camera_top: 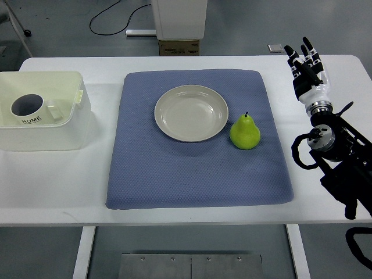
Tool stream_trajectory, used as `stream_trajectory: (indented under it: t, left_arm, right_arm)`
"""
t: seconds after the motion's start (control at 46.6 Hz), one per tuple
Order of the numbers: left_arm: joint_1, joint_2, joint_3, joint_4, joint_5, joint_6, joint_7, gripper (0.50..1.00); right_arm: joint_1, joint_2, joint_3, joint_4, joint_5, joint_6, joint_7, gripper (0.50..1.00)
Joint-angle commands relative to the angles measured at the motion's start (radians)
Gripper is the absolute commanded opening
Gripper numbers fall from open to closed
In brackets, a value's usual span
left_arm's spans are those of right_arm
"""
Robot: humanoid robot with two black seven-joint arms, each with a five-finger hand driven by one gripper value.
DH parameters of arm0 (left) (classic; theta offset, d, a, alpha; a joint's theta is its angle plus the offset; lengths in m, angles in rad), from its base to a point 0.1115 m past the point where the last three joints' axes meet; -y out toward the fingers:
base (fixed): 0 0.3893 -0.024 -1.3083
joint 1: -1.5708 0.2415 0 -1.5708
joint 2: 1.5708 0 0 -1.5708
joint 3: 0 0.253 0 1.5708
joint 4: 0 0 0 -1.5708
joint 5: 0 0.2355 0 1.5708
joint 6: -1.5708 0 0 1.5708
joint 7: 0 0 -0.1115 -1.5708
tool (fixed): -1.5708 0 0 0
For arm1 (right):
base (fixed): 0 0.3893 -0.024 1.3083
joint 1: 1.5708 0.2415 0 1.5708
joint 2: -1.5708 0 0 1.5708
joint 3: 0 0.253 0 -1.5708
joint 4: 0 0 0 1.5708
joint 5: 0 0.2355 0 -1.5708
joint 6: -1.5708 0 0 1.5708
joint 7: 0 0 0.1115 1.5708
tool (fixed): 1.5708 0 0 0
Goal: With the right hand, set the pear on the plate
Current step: 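Raise and open the right hand, rotating it toward the green pear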
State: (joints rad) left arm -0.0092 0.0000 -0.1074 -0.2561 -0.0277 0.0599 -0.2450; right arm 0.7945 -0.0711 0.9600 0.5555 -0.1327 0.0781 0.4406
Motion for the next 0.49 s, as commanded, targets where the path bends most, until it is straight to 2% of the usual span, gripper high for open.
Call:
stream_trajectory:
  t: [0.0, 0.472]
  left_arm:
    - [0.0, 0.0, 0.0, 0.0, 0.0, 0.0, 0.0, 1.0]
    - [0.0, 0.0, 0.0, 0.0, 0.0, 0.0, 0.0, 1.0]
  right_arm:
    - [0.003, -0.003, -0.006, 0.001, 0.001, 0.0, 0.001, 1.0]
    - [0.006, -0.052, -0.014, 0.009, -0.001, 0.005, 0.001, 1.0]
